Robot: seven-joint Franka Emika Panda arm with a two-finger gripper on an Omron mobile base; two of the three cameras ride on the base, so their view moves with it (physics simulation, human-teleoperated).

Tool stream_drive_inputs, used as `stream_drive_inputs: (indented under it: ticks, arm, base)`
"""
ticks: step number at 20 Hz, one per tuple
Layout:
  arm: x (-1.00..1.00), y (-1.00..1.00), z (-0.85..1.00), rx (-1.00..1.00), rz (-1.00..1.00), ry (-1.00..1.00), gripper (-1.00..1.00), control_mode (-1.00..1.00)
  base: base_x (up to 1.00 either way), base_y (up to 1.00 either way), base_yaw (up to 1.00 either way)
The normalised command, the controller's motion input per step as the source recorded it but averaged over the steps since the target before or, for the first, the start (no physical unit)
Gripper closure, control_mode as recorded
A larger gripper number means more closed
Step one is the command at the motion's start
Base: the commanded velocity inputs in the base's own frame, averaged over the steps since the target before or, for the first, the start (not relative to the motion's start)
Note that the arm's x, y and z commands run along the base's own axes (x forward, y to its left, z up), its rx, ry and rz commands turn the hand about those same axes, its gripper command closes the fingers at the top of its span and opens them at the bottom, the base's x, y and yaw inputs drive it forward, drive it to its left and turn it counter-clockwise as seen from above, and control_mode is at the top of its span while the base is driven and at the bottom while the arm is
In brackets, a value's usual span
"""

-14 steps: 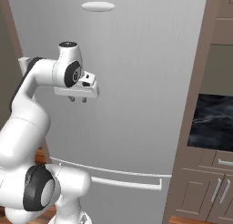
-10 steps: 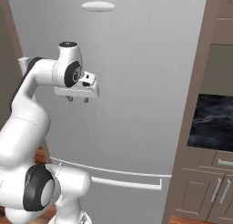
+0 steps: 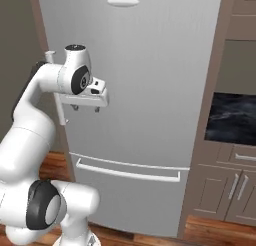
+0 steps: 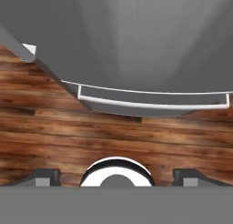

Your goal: Open the fridge, remove the apple, lemon, and shrimp, and place them on any counter.

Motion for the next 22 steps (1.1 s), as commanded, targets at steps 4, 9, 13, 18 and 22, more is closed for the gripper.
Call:
stream_drive_inputs:
  ticks: [4, 9, 13, 18, 22]
  arm:
    - [0.0, 0.0, 0.0, 0.0, 0.0, 0.0, -1.0, 1.0]
    - [0.0, 0.0, 0.0, 0.0, 0.0, 0.0, -1.0, 1.0]
    - [0.0, 0.0, 0.0, 0.0, 0.0, 0.0, -1.0, 1.0]
    - [0.0, 0.0, 0.0, 0.0, 0.0, 0.0, -1.0, 1.0]
    - [0.0, 0.0, 0.0, 0.0, 0.0, 0.0, -1.0, 1.0]
  base:
    - [-0.13, 0.71, -0.01]
    - [-0.08, 0.98, -0.02]
    - [-0.22, 0.52, -0.01]
    - [-0.49, -0.15, 0.0]
    - [-0.15, -0.01, 0.0]
